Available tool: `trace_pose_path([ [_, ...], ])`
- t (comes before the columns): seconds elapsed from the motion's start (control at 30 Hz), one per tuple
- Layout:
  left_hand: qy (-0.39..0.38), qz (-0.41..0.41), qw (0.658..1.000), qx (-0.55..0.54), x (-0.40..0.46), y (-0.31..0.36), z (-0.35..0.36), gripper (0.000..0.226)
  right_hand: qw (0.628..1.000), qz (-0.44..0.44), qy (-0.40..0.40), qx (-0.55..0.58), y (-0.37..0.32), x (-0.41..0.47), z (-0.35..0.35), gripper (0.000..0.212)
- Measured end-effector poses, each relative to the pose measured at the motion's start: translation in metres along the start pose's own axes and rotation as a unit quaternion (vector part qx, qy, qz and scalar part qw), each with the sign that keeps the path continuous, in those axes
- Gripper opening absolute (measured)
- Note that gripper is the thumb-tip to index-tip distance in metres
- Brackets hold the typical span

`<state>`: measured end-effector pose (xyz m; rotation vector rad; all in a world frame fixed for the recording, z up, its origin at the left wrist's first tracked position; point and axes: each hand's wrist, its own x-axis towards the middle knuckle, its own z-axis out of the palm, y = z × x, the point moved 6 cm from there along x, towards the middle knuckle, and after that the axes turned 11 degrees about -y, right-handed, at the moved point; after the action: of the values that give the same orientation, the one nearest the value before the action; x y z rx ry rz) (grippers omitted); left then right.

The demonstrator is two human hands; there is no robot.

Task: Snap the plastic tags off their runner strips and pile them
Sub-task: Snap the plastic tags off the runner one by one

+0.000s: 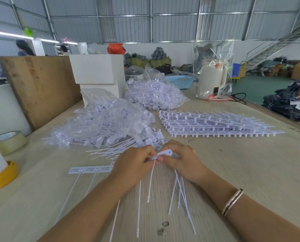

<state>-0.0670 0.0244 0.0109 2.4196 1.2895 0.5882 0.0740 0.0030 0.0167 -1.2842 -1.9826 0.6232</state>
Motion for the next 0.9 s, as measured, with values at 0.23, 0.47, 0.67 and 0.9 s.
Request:
trace_pose_path([
  [0.23,-0.021,0.007,0.993,-0.116,0.000,-0.006,0.002,0.012,0.999,-0.009,0.033,-0.034,-0.001,0.000,-0.001,0.007],
  [0.47,-0.008,-0.027,0.999,-0.014,0.000,-0.009,0.000,0.027,0.993,0.091,0.077,0.023,0.019,0.001,-0.015,0.023],
  [0.67,-0.028,-0.097,0.989,0.111,-0.002,-0.017,-0.005,0.049,0.988,0.143,0.053,-0.005,0.034,0.005,-0.010,0.025],
  [0.9,-0.078,-0.061,0.991,0.090,-0.005,-0.012,-0.003,0.036,0.991,0.118,0.049,-0.027,0.028,0.005,-0.008,0.013],
])
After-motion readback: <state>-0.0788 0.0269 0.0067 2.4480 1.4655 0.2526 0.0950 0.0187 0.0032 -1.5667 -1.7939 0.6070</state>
